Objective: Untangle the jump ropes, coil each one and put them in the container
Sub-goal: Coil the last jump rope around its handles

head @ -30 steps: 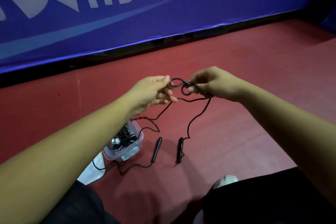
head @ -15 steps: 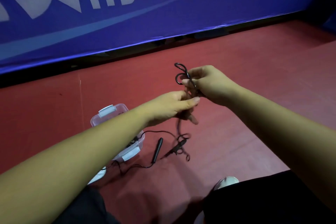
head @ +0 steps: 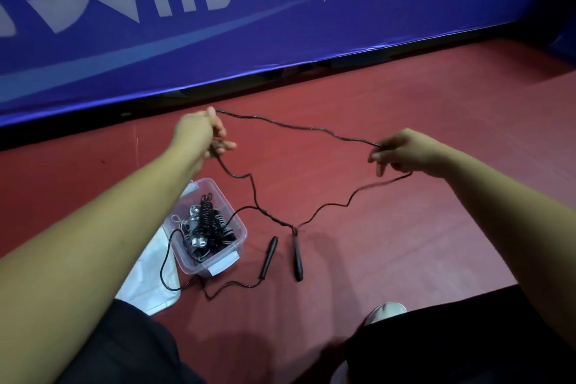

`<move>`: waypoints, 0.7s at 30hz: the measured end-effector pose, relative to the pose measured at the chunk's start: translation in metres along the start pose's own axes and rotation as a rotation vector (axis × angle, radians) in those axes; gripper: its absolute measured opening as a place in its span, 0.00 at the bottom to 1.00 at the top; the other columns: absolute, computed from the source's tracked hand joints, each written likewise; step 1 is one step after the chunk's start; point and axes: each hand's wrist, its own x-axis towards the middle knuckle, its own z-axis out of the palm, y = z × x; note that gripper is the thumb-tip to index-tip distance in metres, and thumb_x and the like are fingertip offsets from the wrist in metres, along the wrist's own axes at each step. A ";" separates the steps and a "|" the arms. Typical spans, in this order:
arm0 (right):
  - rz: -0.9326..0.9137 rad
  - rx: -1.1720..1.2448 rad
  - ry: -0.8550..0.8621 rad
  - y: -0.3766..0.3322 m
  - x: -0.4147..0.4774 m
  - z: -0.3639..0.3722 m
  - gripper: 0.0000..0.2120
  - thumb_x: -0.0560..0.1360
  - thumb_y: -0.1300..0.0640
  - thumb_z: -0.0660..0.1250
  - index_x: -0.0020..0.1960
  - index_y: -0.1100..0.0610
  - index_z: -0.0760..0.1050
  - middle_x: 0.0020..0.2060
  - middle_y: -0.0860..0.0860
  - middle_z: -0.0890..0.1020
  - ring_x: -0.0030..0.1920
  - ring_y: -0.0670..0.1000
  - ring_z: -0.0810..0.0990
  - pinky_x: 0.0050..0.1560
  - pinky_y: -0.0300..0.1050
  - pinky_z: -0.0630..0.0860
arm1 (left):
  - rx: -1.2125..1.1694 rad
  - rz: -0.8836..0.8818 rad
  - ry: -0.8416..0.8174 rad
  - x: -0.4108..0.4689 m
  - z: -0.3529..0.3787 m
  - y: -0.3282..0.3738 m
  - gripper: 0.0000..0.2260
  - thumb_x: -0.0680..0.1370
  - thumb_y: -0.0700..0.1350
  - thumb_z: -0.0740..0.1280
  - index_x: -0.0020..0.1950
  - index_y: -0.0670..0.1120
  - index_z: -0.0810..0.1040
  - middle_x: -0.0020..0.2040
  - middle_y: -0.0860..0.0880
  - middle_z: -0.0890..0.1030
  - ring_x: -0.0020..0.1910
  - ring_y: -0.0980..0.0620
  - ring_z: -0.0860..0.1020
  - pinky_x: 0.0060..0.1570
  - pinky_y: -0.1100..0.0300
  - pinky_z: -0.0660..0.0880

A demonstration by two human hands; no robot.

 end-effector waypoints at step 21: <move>0.053 1.385 0.098 -0.105 -0.001 0.019 0.09 0.80 0.65 0.61 0.41 0.62 0.71 0.24 0.48 0.69 0.20 0.42 0.61 0.21 0.33 0.57 | 0.380 0.193 -0.702 -0.044 0.055 -0.066 0.05 0.80 0.34 0.65 0.48 0.41 0.79 0.45 0.43 0.82 0.43 0.52 0.83 0.53 0.55 0.77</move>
